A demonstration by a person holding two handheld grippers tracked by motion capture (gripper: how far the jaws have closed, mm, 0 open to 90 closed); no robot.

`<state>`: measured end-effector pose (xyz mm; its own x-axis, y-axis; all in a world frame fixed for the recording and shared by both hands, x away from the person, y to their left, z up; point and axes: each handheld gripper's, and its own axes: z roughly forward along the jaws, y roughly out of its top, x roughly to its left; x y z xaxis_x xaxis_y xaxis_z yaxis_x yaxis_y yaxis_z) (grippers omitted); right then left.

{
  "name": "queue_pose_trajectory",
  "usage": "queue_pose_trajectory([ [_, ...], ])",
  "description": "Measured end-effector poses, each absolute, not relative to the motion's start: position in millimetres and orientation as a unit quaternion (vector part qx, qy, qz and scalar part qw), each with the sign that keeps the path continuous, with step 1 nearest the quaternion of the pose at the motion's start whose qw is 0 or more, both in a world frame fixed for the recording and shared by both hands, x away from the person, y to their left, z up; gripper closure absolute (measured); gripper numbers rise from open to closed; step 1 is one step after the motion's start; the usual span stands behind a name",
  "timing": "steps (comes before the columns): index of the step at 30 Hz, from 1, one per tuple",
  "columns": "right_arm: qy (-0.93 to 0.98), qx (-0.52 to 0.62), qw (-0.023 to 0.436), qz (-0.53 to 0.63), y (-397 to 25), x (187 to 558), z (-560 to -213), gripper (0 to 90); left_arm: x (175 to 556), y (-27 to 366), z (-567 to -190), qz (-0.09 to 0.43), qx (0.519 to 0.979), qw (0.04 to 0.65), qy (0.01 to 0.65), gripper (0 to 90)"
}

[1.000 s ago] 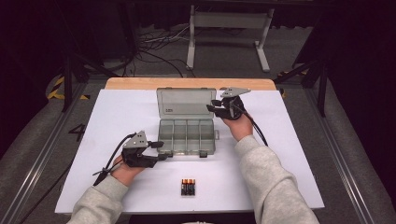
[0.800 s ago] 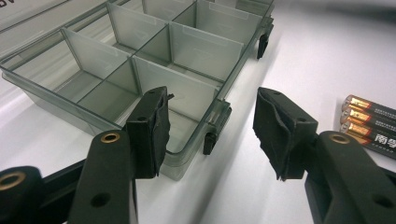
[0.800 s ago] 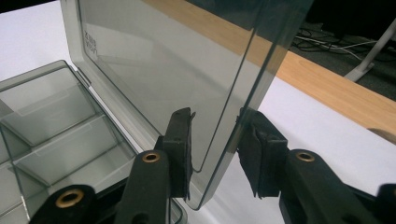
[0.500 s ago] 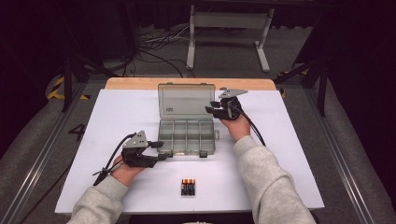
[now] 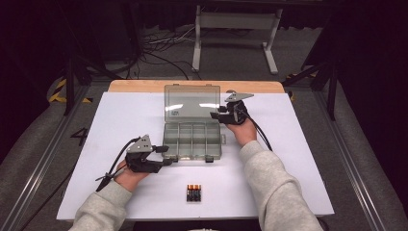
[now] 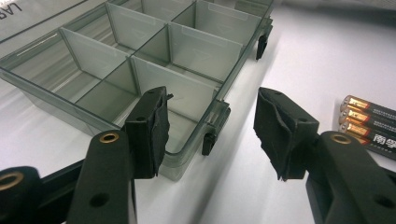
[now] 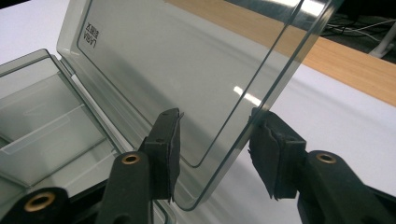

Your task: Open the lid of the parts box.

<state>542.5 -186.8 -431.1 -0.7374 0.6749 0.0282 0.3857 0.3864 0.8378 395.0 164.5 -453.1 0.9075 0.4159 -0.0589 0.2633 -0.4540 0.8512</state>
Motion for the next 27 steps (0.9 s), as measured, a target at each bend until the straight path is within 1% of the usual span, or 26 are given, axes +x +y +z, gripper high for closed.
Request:
queue_pose_trajectory([
  [18,0.815,0.344,0.124,0.449,-192.7,549.3,-441.9,47.3,393.8,162.9,-453.3,0.078,0.853,0.478,0.196,45.4],
  [27,0.811,0.357,0.103,0.452,-194.2,551.9,-446.8,41.3,394.1,162.6,-453.9,0.078,0.852,0.479,0.194,45.4],
])
